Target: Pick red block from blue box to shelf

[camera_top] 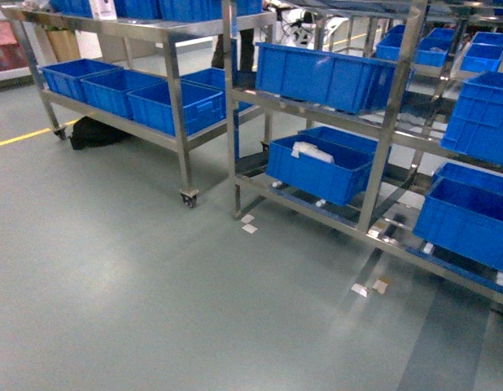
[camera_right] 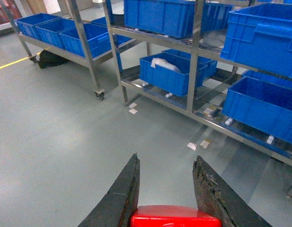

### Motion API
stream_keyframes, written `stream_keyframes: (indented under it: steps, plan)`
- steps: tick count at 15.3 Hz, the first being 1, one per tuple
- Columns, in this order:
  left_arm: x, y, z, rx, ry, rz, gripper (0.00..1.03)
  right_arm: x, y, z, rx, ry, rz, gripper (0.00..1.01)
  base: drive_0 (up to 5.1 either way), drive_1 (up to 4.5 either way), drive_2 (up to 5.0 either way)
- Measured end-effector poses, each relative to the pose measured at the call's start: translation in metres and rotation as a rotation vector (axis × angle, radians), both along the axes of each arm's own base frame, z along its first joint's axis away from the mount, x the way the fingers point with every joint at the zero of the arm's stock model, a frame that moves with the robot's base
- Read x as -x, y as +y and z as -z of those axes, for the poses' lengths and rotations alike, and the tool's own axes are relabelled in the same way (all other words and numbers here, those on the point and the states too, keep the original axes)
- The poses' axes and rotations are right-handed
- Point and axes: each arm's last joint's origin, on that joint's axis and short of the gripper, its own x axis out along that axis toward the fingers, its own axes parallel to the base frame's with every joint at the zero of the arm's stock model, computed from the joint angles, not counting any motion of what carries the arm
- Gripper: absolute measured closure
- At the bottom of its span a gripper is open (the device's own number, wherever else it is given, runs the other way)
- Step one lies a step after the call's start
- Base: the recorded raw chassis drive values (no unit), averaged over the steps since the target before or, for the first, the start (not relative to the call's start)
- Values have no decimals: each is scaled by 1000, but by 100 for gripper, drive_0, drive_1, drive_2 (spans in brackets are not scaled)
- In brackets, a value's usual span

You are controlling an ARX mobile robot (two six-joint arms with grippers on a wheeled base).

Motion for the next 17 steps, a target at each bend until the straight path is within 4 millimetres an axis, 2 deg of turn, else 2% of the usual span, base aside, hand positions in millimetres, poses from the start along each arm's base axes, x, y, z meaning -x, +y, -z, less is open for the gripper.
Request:
stream_keyframes:
  steps: [17]
  plan:
    - [0,0,0,0,0,0,5,0,0,0,0,0,0,73,-148,-148,-148]
